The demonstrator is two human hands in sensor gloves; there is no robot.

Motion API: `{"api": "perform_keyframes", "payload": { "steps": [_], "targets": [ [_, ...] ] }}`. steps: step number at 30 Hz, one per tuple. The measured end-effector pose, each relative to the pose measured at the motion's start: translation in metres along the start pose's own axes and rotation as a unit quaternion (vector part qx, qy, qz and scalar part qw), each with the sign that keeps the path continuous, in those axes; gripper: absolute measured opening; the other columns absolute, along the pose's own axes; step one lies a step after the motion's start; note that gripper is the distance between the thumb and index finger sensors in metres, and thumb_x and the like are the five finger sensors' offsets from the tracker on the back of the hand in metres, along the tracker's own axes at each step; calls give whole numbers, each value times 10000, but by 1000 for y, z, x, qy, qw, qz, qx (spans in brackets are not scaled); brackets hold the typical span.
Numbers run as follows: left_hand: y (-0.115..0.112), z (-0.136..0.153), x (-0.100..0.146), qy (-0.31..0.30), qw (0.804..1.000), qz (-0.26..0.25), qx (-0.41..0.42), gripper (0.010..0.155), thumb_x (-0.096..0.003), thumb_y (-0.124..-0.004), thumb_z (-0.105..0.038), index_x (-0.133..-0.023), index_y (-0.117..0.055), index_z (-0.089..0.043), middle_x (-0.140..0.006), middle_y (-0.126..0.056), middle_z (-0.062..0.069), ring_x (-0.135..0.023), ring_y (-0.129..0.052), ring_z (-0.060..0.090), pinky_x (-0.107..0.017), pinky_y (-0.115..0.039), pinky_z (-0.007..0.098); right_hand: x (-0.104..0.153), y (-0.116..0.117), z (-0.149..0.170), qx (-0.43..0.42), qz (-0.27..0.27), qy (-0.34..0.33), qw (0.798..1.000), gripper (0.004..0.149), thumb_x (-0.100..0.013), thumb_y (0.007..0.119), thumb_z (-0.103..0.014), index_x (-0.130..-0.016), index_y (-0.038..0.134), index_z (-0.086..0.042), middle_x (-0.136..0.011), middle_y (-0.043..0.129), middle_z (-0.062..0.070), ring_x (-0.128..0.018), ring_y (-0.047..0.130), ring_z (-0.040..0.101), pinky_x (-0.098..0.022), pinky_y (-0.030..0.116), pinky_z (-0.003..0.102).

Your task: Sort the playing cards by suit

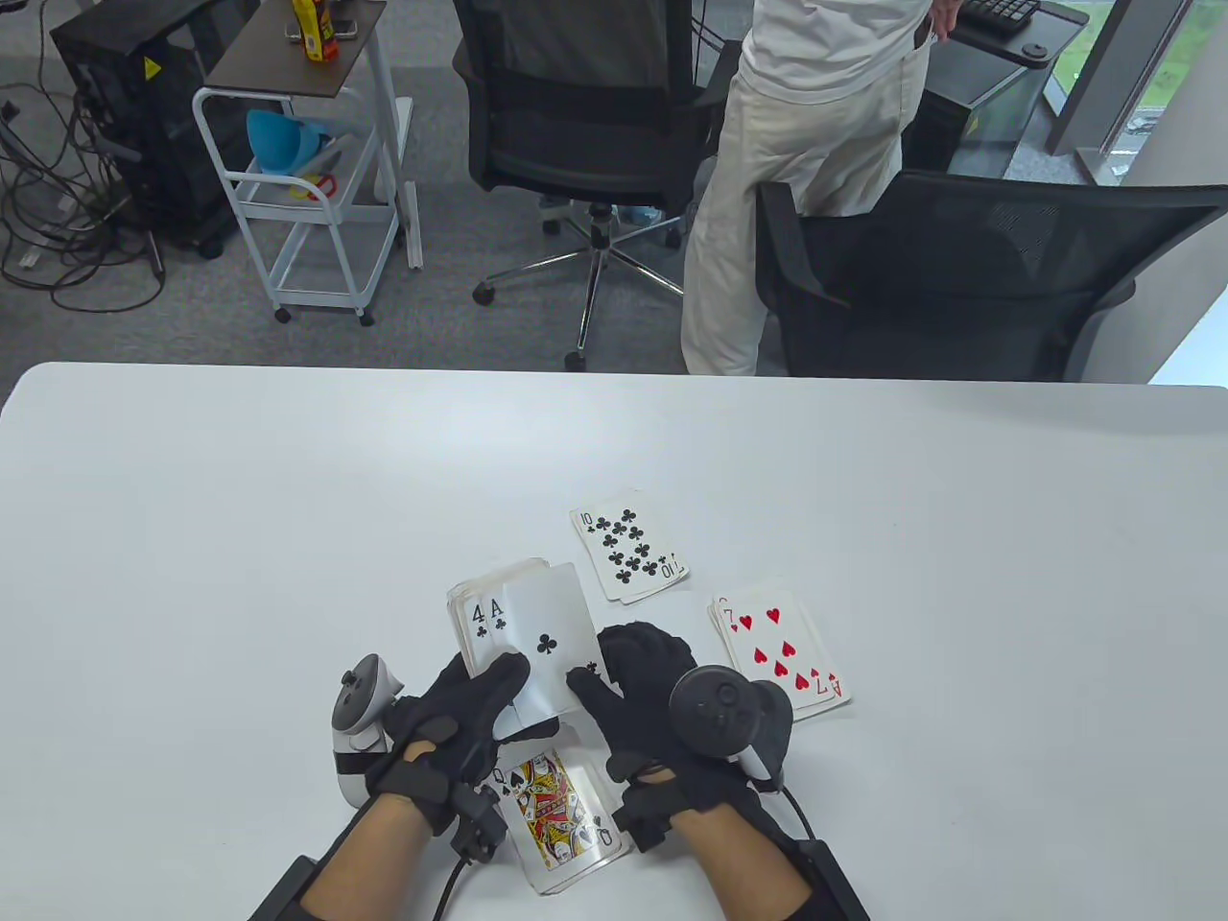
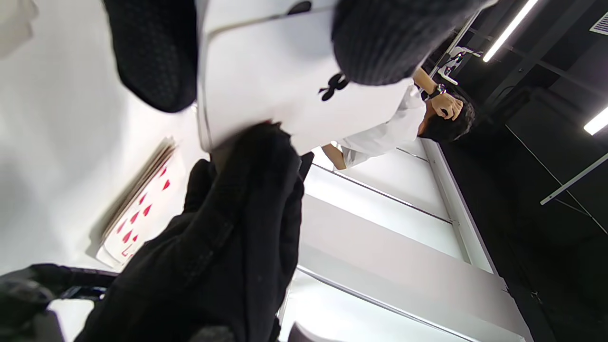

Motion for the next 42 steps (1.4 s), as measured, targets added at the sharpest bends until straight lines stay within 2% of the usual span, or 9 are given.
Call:
{"api": "perform_keyframes", "payload": {
  "steps": [7,14,19,21,25,28,35,38,42],
  "targets": [
    [6,4,-4,16,1000,-14,-1,590,-586,-811,-425,-1085,-539,-265,-1061,-730,31,-919,-861,328,-580,-892,430,-3,-8,5,57,43,9,997,393,-562,791,-327,-850,819,-61,-991,728,201,-967,603,514,-666,415,742],
    [18,-5,-1,-5,999,-51,1,575,-592,-779,-436,-1085,-536,-266,-1057,-739,15,-913,-867,319,-577,-895,420,-21,-38,34,145,72,126,979,389,-575,774,-319,-865,832,-66,-1020,689,217,-984,534,536,-665,369,752],
    [24,-13,1,-25,998,-63,-2,575,-592,-765,-469,-1083,-541,-270,-1060,-743,-6,-891,-888,314,-561,-896,417,-52,-53,45,197,78,177,961,388,-575,789,-321,-866,846,-72,-1032,672,229,-992,504,546,-666,351,757],
    [27,-17,3,-35,996,-79,-10,576,-592,-763,-475,-1082,-541,-270,-1059,-746,-9,-892,-888,312,-563,-894,417,-77,-48,49,231,28,201,951,388,-582,779,-330,-872,837,-79,-1047,644,233,-1001,475,548,-667,340,757],
    [32,-18,6,-39,995,-92,-8,576,-587,-769,-483,-1076,-559,-262,-1044,-767,-3,-882,-896,314,-557,-895,420,-119,-29,58,238,-1,231,943,389,-579,783,-314,-858,841,-50,-1049,633,240,-1004,457,547,-667,328,757],
    [36,-21,8,-42,995,-95,-3,574,-589,-768,-486,-1075,-560,-261,-1043,-769,-4,-882,-896,313,-560,-894,420,-141,-4,70,298,-68,266,914,387,-583,785,-315,-851,841,-42,-1067,587,247,-1018,399,545,-671,301,756],
    [35,-18,7,-35,995,-95,-10,575,-588,-770,-486,-1074,-562,-259,-1040,-771,-3,-878,-899,312,-557,-895,419,-147,24,80,450,-75,258,852,447,-530,895,-383,-827,781,-69,-1061,586,233,-1018,416,536,-674,316,750],
    [30,-15,7,-29,996,-88,-17,575,-588,-771,-485,-1074,-564,-257,-1039,-773,0,-878,-898,315,-558,-894,422,-139,19,69,449,-51,222,864,467,-535,879,-413,-838,765,-76,-1059,589,228,-1016,425,534,-672,325,749],
    [24,-15,6,-31,996,-75,-30,575,-587,-771,-485,-1073,-566,-256,-1038,-775,-1,-875,-902,314,-558,-894,422,-116,-2,42,374,-22,174,911,446,-558,822,-433,-825,791,-76,-1057,599,234,-1015,422,540,-670,321,751]
  ]
}}
Point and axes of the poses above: the tracker on the back of each hand, its own z axis roughly to the little-finger side, its own x axis roughly from the fingertips to the wrist, y = z × x, the point moved 3 cm from there along -x, roughly from the wrist to the fingertips
